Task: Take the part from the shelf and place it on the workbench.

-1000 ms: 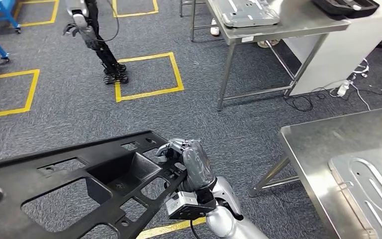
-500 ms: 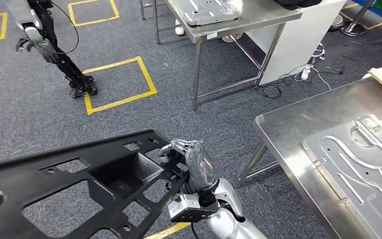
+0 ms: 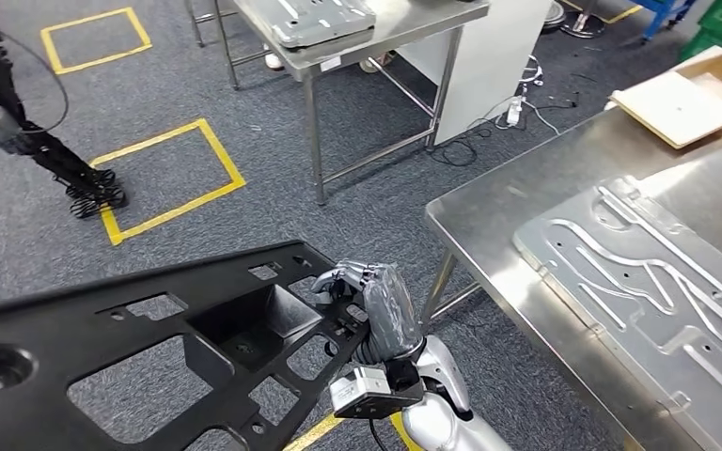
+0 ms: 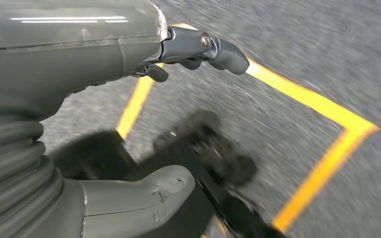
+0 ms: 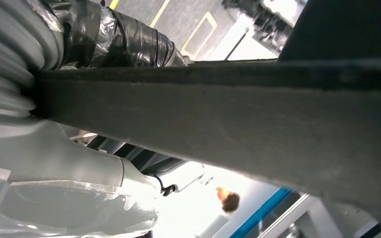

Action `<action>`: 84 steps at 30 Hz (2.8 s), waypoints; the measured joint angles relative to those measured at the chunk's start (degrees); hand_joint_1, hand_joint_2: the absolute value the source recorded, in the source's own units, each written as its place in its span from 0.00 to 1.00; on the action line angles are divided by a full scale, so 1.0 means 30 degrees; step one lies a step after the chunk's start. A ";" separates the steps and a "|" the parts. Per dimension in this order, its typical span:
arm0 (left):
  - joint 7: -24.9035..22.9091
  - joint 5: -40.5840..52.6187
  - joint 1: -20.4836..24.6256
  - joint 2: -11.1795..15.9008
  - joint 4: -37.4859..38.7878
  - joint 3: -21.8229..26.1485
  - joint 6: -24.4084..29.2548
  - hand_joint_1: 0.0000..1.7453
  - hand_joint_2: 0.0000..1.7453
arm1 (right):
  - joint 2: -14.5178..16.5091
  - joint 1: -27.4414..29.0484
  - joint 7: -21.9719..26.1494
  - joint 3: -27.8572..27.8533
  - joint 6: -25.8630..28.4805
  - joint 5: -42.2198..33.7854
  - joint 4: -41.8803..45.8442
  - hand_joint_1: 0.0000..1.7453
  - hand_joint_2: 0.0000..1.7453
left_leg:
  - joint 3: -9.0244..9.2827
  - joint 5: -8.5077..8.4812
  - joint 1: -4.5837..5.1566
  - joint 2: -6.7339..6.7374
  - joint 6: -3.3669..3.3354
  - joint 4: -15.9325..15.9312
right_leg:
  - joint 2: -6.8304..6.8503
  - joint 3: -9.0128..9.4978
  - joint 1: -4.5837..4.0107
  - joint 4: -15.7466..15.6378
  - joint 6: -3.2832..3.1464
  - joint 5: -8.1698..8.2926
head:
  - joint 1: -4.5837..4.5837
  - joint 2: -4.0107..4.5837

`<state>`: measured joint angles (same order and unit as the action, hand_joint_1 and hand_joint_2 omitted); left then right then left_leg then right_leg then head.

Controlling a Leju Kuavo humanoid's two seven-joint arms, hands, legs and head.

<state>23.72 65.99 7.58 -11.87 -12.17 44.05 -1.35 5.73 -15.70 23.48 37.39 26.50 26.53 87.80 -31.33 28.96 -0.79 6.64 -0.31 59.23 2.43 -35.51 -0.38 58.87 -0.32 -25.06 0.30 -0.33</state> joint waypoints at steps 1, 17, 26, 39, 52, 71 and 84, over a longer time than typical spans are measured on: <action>0.0332 0.0009 0.0005 -0.0002 0.0000 -0.0055 -0.0124 0.00 1.00 | -0.0009 0.0002 0.0020 -0.0011 0.0031 0.0015 0.0007 1.00 1.00 | -0.0087 0.0269 -0.0020 -0.0348 0.0078 0.0342 | -0.0235 0.0089 0.0077 -0.0127 -0.0116 0.0060 | -0.0006 0.0000; 0.0937 -0.0046 -0.0056 0.0186 0.0000 -0.0483 -0.1271 0.00 1.00 | -0.0031 -0.0135 0.0157 -0.0094 0.0098 0.0078 -0.0107 1.00 1.00 | -0.0719 -0.0749 -0.0226 -0.2584 -0.0527 0.0141 | -0.2297 -0.0546 0.0198 0.1288 0.0560 -0.0711 | 0.0033 0.0000; 0.0664 -0.0293 -0.0129 0.0237 0.0000 -0.0475 -0.1674 0.00 1.00 | -0.0115 -0.0289 0.0171 -0.0116 0.0096 0.0073 -0.0104 1.00 1.00 | -0.0307 -0.0387 -0.0102 -0.0550 -0.0414 0.0066 | 0.0258 -0.0463 0.0185 0.0969 0.0566 -0.0022 | 0.0060 0.0000; 0.1022 -0.0623 -0.0276 0.0268 0.0000 -0.0446 -0.2759 0.00 1.00 | -0.0077 -0.0507 0.0209 -0.0129 0.0031 0.0073 -0.0180 1.00 1.00 | -0.2210 0.0541 -0.0135 -0.2194 0.0258 0.3611 | -0.2279 0.0125 0.0208 0.0095 -0.0313 0.0014 | 0.0036 0.0000; 0.1767 -0.0614 -0.0227 0.0335 0.0005 -0.0448 -0.3359 0.00 1.00 | -0.0157 -0.0894 0.0184 -0.0149 -0.0233 0.0111 -0.0368 1.00 1.00 | -0.0682 -0.0751 -0.0195 -0.1524 -0.0519 -0.0012 | -0.0919 -0.2811 0.0367 0.5327 0.0781 -0.2147 | 0.0213 0.0000; 0.1622 -0.0621 -0.0085 0.0354 0.0005 -0.0454 -0.3275 0.00 1.00 | -0.0097 -0.1365 0.0151 -0.0157 -0.0353 0.0146 -0.0639 1.00 1.00 | -0.1595 -0.0305 -0.0169 -0.2817 0.0248 0.1979 | -0.2574 0.0117 0.0133 0.0168 -0.0388 -0.0006 | 0.0184 0.0000; 0.1443 -0.0794 -0.0029 0.0359 0.0005 -0.0454 -0.2989 0.00 1.00 | -0.0211 -0.1520 -0.0301 -0.0229 -0.0332 0.0270 -0.0976 1.00 1.00 | -0.0391 -0.0764 -0.0275 -0.1714 -0.0394 -0.0335 | -0.0870 -0.2579 0.0632 0.4760 0.0871 -0.1559 | 0.0317 0.0000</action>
<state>28.05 63.61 7.50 -10.79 -12.16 42.69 -10.32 5.10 -20.26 22.58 36.70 25.51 27.34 84.88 -32.50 26.67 -1.62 1.49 -1.49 58.22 -0.18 -43.25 1.52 73.15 2.29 -29.74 1.25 -0.33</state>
